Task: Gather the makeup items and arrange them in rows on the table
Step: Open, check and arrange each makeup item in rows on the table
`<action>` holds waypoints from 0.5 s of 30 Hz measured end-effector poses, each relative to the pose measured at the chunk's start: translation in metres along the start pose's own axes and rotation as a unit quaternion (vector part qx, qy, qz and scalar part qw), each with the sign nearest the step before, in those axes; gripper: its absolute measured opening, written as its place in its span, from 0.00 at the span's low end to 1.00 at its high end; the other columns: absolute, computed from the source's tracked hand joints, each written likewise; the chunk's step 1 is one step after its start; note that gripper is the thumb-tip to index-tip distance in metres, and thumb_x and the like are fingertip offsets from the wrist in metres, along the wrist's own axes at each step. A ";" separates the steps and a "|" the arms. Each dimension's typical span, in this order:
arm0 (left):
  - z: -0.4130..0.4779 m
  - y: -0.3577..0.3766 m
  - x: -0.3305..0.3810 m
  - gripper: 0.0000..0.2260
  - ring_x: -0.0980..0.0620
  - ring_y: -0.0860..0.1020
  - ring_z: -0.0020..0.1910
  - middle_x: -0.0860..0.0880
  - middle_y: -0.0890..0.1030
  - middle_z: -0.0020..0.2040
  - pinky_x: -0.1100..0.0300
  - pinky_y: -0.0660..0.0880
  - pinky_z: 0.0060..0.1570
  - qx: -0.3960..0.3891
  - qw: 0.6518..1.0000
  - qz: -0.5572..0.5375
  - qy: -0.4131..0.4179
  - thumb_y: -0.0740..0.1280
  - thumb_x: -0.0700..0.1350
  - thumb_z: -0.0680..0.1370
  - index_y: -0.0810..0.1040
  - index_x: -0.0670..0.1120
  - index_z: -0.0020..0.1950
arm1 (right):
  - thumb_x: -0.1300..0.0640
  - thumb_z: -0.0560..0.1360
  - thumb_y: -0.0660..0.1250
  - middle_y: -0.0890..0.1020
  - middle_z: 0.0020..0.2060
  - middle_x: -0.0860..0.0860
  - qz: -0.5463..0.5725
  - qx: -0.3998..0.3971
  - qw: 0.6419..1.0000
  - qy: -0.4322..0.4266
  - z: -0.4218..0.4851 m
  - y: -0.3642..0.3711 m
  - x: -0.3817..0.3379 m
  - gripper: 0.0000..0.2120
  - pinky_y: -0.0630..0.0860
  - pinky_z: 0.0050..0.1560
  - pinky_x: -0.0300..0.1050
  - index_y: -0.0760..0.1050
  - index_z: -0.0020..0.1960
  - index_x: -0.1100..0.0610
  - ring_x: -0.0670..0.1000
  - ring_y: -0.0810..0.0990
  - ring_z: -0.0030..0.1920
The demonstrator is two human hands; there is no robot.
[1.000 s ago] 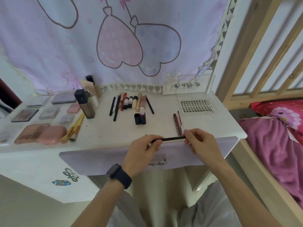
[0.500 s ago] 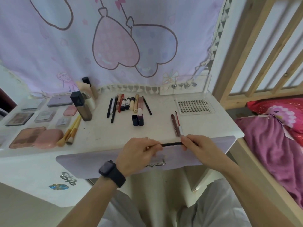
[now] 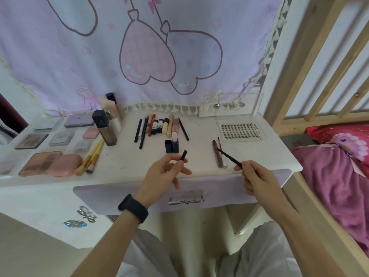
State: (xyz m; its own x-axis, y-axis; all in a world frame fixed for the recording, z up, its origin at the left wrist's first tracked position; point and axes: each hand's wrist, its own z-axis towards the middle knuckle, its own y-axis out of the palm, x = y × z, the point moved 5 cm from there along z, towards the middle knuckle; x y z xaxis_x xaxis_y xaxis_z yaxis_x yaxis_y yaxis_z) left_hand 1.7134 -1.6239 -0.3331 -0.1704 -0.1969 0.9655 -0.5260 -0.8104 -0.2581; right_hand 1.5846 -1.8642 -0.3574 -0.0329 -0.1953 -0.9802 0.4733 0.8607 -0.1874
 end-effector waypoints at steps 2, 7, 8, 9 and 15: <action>0.003 0.009 0.000 0.07 0.49 0.80 0.30 0.52 0.86 0.47 0.72 0.71 0.32 0.001 1.000 -0.017 -0.014 0.63 0.51 0.82 0.77 0.50 0.57 | 0.47 0.84 0.59 0.69 0.29 0.46 0.038 -0.005 0.999 0.002 -0.001 0.002 -0.001 0.14 0.65 0.31 0.38 0.81 0.47 0.47 0.45 0.65 0.29; 0.018 0.029 0.008 0.06 0.52 0.82 0.32 0.57 0.86 0.48 0.71 0.71 0.32 0.010 0.999 0.006 -0.033 0.62 0.50 0.83 0.77 0.51 0.55 | 0.55 0.85 0.59 0.82 0.35 0.51 0.064 0.004 0.997 0.052 0.000 0.002 -0.001 0.08 0.69 0.33 0.42 0.76 0.50 0.52 0.50 0.75 0.34; 0.023 0.032 0.012 0.06 0.54 0.82 0.34 0.57 0.85 0.48 0.70 0.72 0.33 0.016 0.999 0.019 -0.030 0.64 0.51 0.82 0.78 0.52 0.54 | 0.55 0.85 0.59 0.85 0.38 0.51 0.063 0.006 0.996 0.059 0.002 0.001 -0.003 0.07 0.71 0.33 0.42 0.74 0.52 0.54 0.50 0.78 0.36; 0.028 0.036 0.016 0.06 0.56 0.81 0.36 0.58 0.84 0.47 0.70 0.73 0.34 0.025 0.999 0.035 -0.023 0.65 0.52 0.81 0.79 0.53 0.53 | 0.55 0.85 0.59 0.87 0.40 0.52 0.058 0.009 0.996 0.064 0.005 -0.001 -0.004 0.06 0.73 0.34 0.41 0.74 0.54 0.56 0.50 0.81 0.38; 0.078 0.051 0.043 0.08 0.54 0.82 0.46 0.56 0.84 0.45 0.55 0.80 0.51 0.041 0.986 0.155 -0.039 0.67 0.55 0.78 0.82 0.53 0.48 | 0.52 0.80 0.68 0.86 0.41 0.43 -0.068 0.040 0.997 0.024 0.045 -0.009 -0.035 0.05 0.77 0.37 0.38 0.80 0.47 0.51 0.44 0.84 0.40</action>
State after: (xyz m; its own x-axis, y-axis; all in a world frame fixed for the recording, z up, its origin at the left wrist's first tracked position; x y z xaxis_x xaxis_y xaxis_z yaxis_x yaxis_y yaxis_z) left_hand 1.7444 -1.7172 -0.3023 -0.2468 -0.4811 0.8412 -0.3890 -0.7458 -0.5407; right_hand 1.6214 -1.8858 -0.3181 -0.1432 -0.2834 -0.9482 0.5301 0.7872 -0.3153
